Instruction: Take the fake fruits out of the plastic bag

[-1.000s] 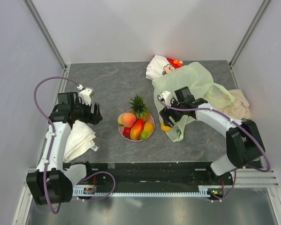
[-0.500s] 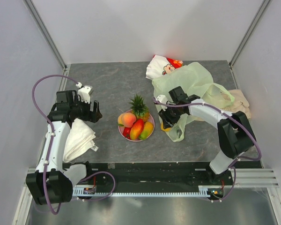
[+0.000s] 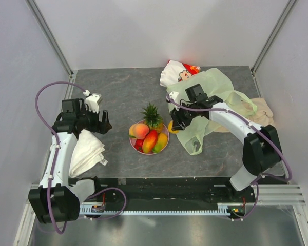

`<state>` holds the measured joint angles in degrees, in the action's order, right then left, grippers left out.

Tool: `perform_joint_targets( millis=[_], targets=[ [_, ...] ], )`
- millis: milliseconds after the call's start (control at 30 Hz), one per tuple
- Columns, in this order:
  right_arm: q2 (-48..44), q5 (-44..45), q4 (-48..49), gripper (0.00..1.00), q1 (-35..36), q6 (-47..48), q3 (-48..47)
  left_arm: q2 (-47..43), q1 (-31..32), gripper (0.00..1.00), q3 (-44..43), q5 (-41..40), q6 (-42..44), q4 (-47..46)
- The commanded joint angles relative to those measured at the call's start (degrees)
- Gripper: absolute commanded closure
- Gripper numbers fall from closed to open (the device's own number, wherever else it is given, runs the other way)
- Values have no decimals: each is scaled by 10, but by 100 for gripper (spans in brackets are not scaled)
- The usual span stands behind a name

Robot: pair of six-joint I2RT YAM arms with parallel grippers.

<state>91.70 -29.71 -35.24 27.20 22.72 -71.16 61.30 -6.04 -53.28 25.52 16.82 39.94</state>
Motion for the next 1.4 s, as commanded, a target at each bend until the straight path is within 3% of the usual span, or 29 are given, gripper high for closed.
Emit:
perform_joint_targets(
  millis=[0,933,1267,1300,1367],
  targets=[
    [49,-39,30,55,0,-30,-22,1,-5,13,-21,-13,25,-8],
    [151,-81,41,50,1,-84,-73,6,-17,13,-17,-8,28,-5],
    [160,-84,30,31,1,-81,-72,4,-18,13,-14,-10,28,-6],
    [160,-83,28,2,1,-81,-73,4,-19,13,-14,-10,28,-6],
    [159,-83,29,2,2,-81,-72,6,-20,13,-15,-9,28,-6]
  ],
)
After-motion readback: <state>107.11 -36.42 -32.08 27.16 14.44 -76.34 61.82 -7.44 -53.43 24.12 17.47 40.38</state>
